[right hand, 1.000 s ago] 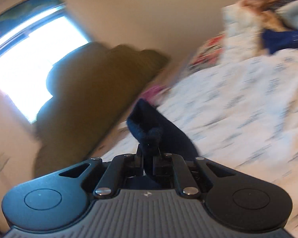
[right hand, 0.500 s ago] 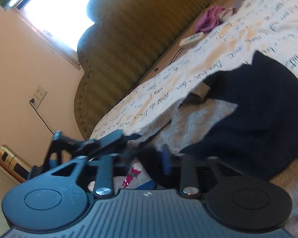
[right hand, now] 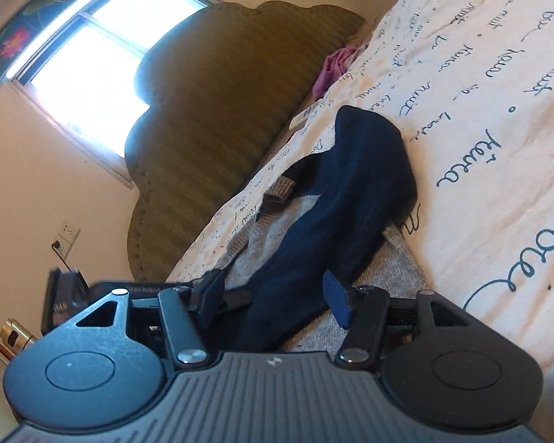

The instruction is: Fold small clothes

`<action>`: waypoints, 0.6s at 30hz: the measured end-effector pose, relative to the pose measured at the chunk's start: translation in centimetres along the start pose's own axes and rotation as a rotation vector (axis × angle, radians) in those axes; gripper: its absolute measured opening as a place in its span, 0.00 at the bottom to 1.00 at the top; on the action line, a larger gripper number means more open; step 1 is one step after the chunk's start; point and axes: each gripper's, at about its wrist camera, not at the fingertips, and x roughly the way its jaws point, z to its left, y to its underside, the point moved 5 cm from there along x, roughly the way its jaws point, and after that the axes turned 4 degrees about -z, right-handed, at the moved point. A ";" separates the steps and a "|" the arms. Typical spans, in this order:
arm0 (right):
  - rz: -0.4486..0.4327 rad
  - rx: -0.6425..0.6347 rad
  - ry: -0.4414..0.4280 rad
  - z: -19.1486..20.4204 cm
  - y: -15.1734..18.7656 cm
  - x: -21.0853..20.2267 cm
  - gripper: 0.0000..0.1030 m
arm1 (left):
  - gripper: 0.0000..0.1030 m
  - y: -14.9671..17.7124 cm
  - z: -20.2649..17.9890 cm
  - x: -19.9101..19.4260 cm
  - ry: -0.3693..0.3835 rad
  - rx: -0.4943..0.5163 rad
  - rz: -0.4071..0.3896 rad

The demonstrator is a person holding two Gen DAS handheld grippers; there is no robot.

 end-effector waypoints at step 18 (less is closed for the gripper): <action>0.023 -0.061 0.007 1.8 -1.2 0.6 0.59 | 0.75 -3.0 9.4 -10.3 -0.175 -0.104 -0.302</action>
